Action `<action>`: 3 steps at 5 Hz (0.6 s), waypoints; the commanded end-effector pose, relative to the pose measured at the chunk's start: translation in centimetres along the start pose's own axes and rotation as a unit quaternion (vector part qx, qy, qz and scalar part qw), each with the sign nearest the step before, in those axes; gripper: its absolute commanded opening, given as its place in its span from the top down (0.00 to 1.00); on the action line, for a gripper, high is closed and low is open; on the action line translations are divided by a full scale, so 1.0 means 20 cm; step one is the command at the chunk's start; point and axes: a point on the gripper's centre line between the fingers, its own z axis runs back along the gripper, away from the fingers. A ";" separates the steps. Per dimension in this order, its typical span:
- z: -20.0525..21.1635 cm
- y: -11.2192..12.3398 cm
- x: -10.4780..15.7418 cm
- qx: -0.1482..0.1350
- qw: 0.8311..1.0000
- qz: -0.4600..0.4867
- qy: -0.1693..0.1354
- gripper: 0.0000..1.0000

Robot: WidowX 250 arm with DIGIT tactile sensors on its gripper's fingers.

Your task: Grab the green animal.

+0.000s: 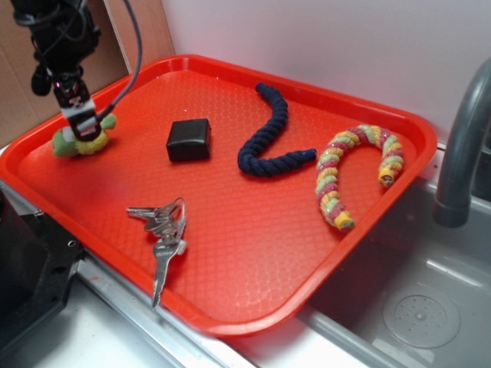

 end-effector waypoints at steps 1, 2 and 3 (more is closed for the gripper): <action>-0.23 0.04 0.07 -0.024 0.999 -0.039 0.014 0.00; -0.29 -0.02 0.09 -0.027 0.997 -0.060 0.031 0.00; -0.28 -0.03 0.09 -0.018 0.997 -0.062 0.040 1.00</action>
